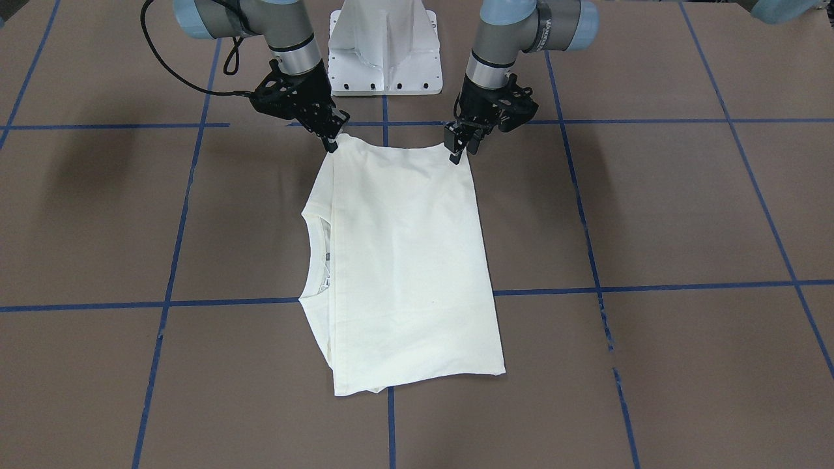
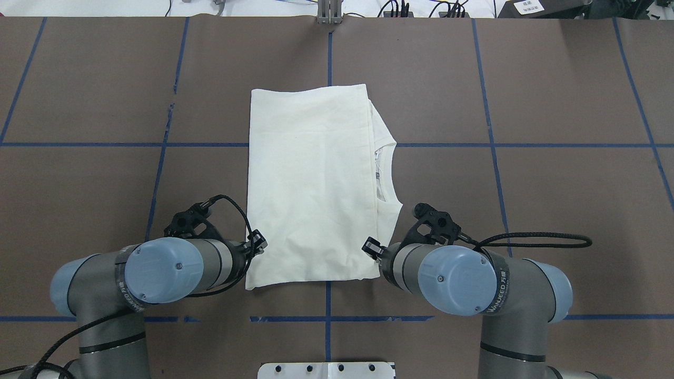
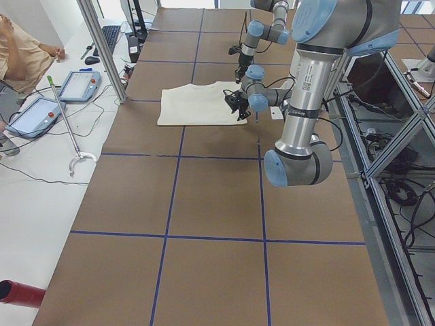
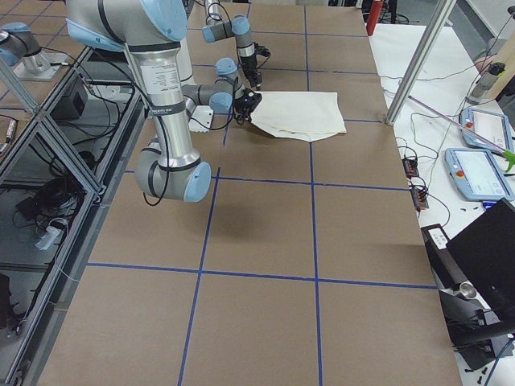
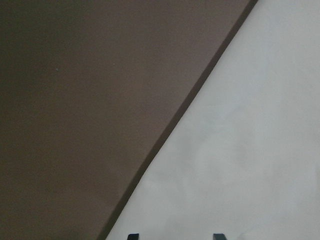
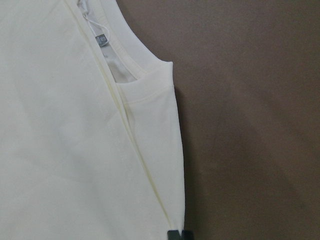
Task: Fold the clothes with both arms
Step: 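Move both grippers to the shirt edge nearest the robot and grasp it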
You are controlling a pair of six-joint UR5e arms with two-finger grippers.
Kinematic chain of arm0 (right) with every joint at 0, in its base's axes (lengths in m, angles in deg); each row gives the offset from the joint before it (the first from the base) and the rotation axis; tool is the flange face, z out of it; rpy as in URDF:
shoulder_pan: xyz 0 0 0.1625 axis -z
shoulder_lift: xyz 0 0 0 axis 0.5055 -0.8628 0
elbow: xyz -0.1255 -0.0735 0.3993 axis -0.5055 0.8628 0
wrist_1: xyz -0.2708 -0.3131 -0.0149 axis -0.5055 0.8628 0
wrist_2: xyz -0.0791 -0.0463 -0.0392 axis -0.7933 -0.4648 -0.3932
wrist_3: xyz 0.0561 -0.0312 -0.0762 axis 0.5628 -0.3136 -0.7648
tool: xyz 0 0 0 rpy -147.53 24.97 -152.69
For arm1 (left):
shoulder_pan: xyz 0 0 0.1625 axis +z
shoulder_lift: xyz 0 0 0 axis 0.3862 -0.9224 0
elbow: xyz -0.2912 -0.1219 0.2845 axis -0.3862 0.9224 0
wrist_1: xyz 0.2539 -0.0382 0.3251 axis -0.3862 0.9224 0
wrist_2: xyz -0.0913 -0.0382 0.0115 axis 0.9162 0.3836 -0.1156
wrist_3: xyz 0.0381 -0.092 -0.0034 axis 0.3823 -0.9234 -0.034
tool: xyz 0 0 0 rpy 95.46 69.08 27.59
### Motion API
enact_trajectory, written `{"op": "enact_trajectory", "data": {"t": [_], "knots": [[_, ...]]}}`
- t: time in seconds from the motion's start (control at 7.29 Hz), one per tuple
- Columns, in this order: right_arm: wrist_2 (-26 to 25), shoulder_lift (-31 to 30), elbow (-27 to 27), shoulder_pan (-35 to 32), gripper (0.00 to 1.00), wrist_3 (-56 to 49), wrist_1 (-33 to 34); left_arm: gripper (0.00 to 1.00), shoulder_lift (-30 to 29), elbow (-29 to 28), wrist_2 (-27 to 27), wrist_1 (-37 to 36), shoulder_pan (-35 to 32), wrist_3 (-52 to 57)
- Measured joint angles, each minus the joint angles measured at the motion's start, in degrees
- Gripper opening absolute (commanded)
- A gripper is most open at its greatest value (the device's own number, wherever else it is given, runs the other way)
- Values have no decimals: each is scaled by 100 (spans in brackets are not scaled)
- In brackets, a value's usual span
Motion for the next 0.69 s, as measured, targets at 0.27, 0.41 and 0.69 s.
{"op": "enact_trajectory", "data": {"t": [0.27,0.41,0.69], "knots": [[-3,3,3,1,0,-7,0,58,66,-7,3,-10,96,-71],[-3,6,2,2,0,-8,0,58,65,-11,5,-13,170,-111],[-3,8,-3,2,0,-10,0,53,64,-16,6,-14,301,-165]]}}
